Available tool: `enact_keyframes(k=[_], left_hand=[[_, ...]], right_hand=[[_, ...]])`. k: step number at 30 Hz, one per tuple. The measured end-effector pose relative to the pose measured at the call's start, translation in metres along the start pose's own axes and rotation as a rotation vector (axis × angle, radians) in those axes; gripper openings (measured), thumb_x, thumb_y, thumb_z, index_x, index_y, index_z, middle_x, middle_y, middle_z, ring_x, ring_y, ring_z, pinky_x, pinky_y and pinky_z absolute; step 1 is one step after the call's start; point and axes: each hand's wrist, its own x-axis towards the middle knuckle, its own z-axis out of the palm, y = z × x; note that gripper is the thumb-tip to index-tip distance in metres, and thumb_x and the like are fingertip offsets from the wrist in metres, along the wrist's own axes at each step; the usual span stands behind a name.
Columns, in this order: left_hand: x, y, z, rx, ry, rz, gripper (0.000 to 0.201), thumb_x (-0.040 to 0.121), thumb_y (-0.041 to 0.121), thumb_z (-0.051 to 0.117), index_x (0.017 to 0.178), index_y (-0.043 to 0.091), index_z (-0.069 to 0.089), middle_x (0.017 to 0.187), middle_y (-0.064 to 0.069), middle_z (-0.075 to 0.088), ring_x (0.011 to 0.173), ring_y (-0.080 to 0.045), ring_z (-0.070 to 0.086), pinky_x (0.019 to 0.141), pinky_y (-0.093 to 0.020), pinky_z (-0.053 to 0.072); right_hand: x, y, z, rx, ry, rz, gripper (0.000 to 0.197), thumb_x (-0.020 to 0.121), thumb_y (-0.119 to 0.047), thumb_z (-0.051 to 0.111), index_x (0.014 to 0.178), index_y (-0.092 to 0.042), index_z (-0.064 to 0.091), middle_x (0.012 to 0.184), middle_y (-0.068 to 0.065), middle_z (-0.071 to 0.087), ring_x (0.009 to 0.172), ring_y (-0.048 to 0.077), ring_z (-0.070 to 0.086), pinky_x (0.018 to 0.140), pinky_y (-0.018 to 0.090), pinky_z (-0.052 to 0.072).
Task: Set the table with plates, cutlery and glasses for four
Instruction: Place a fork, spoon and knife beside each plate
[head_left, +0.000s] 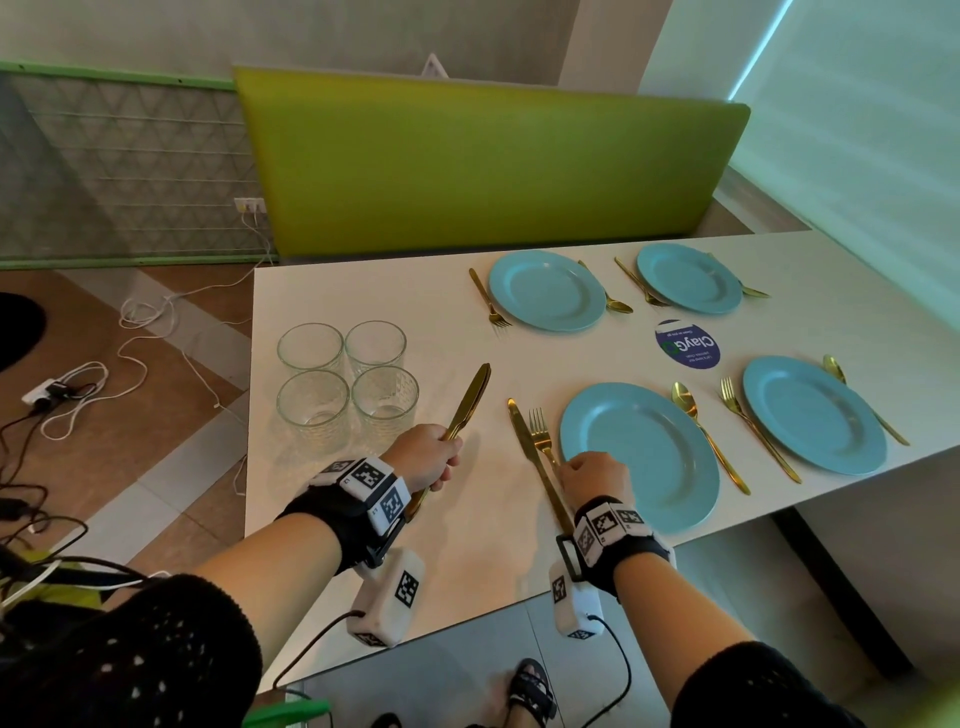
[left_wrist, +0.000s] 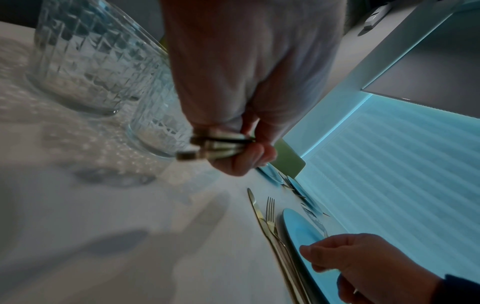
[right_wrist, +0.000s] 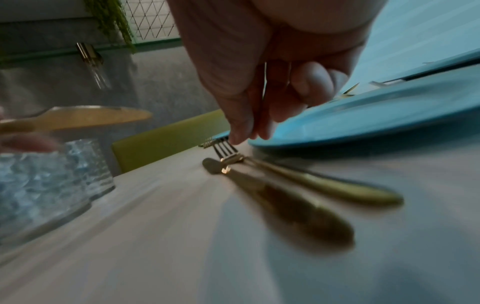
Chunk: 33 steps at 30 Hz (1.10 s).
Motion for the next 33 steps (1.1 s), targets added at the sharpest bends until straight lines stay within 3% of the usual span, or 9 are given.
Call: enact_keyframes(k=[2, 5, 8, 14, 19, 23, 29, 33], left_hand=[[-0.001, 0.001, 0.001, 0.003, -0.001, 0.001, 0.019, 0.098, 0.018, 0.042, 0.101, 0.004, 0.055, 0.073, -0.003, 0.048, 0.059, -0.012, 0.044, 0.053, -0.021, 0.038], [-0.002, 0.003, 0.003, 0.007, -0.002, 0.008, 0.020, 0.098, 0.018, 0.042, 0.103, 0.004, 0.055, 0.073, -0.003, 0.048, 0.060, -0.012, 0.044, 0.054, -0.022, 0.039], [-0.003, 0.004, 0.006, 0.002, -0.012, 0.014, 0.019, 0.099, 0.017, 0.041, 0.101, 0.003, 0.054, 0.073, -0.003, 0.048, 0.059, -0.012, 0.043, 0.054, -0.022, 0.038], [-0.005, 0.001, 0.009, 0.026, -0.020, 0.017, 0.019, 0.098, 0.017, 0.042, 0.102, 0.003, 0.055, 0.074, -0.003, 0.049, 0.060, -0.012, 0.044, 0.055, -0.022, 0.039], [-0.007, -0.001, 0.007, 0.027, -0.016, 0.011, 0.017, 0.098, 0.017, 0.042, 0.100, 0.004, 0.054, 0.073, -0.002, 0.048, 0.059, -0.012, 0.044, 0.054, -0.021, 0.038], [-0.007, -0.002, 0.004, 0.025, -0.006, 0.001, 0.017, 0.098, 0.016, 0.041, 0.099, 0.003, 0.053, 0.072, -0.003, 0.047, 0.058, -0.012, 0.043, 0.052, -0.021, 0.037], [-0.005, -0.001, 0.004, 0.027, -0.006, -0.005, 0.018, 0.098, 0.017, 0.041, 0.101, 0.003, 0.054, 0.073, -0.003, 0.048, 0.058, -0.012, 0.043, 0.053, -0.021, 0.037], [-0.003, -0.001, 0.005, 0.029, -0.010, -0.003, 0.017, 0.098, 0.017, 0.042, 0.099, 0.004, 0.054, 0.073, -0.003, 0.048, 0.059, -0.013, 0.044, 0.053, -0.021, 0.038]], right_hand=[[0.004, 0.003, -0.013, 0.014, 0.021, -0.010, 0.019, 0.087, -0.020, 0.057, 0.080, -0.011, 0.073, 0.083, 0.011, 0.070, 0.080, 0.025, 0.064, 0.076, 0.031, 0.056], [0.007, 0.010, -0.025, 0.015, 0.004, -0.026, 0.017, 0.088, -0.021, 0.061, 0.090, -0.011, 0.074, 0.096, 0.005, 0.072, 0.094, 0.023, 0.065, 0.075, 0.026, 0.051], [0.006, 0.015, -0.021, -0.010, -0.018, -0.041, 0.016, 0.085, -0.019, 0.060, 0.085, -0.012, 0.075, 0.093, 0.006, 0.073, 0.089, 0.023, 0.067, 0.079, 0.030, 0.057], [-0.004, 0.014, 0.006, -0.054, -0.076, -0.060, 0.014, 0.082, -0.029, 0.066, 0.087, -0.019, 0.075, 0.091, 0.004, 0.071, 0.085, 0.022, 0.067, 0.081, 0.035, 0.058], [-0.007, 0.012, 0.013, -0.115, -0.051, -0.033, 0.017, 0.084, -0.028, 0.063, 0.091, -0.017, 0.075, 0.092, 0.005, 0.071, 0.085, 0.023, 0.067, 0.076, 0.029, 0.055], [-0.007, 0.012, 0.013, -0.128, -0.053, -0.007, 0.018, 0.083, -0.025, 0.062, 0.093, -0.015, 0.074, 0.093, 0.006, 0.070, 0.086, 0.025, 0.066, 0.077, 0.031, 0.055], [-0.005, 0.012, 0.015, -0.125, -0.047, 0.027, 0.018, 0.082, -0.025, 0.063, 0.091, -0.013, 0.073, 0.089, 0.005, 0.069, 0.075, 0.022, 0.060, 0.073, 0.029, 0.053], [-0.005, 0.011, 0.017, -0.118, -0.049, 0.039, 0.019, 0.082, -0.026, 0.063, 0.092, -0.013, 0.072, 0.090, 0.005, 0.070, 0.078, 0.022, 0.062, 0.073, 0.029, 0.053]])
